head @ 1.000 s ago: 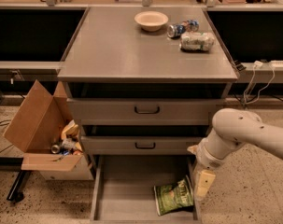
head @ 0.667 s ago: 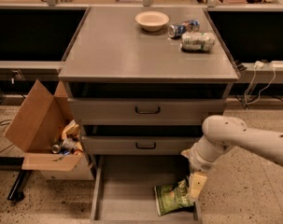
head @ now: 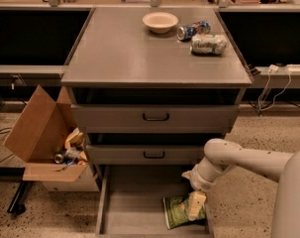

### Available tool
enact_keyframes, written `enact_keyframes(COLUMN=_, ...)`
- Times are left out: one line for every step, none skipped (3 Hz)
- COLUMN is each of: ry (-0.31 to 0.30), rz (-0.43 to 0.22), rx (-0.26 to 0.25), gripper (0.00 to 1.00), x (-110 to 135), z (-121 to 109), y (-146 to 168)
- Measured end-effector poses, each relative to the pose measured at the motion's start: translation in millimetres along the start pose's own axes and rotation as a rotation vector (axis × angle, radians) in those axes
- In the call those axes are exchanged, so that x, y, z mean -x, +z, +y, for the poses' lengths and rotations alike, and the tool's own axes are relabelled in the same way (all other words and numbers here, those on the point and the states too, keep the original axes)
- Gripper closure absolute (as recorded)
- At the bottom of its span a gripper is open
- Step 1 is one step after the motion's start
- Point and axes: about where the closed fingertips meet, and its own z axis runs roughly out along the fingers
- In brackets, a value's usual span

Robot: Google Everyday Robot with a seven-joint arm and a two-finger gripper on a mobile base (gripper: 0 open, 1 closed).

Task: Pick green jalapeno chip bag from bottom drawer and place on counter

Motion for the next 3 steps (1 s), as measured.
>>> enact_keyframes(ry=0.000, rz=0.001, rx=0.000, gripper=0.00, x=0, z=0, y=0)
enact_keyframes(ry=-0.010, rz=0.019, rx=0.003, gripper=0.00, x=-4, z=-13, y=29)
enact_keyframes(ry=-0.038, rz=0.032, rx=-0.015, gripper=0.00, x=-15, z=-33, y=71)
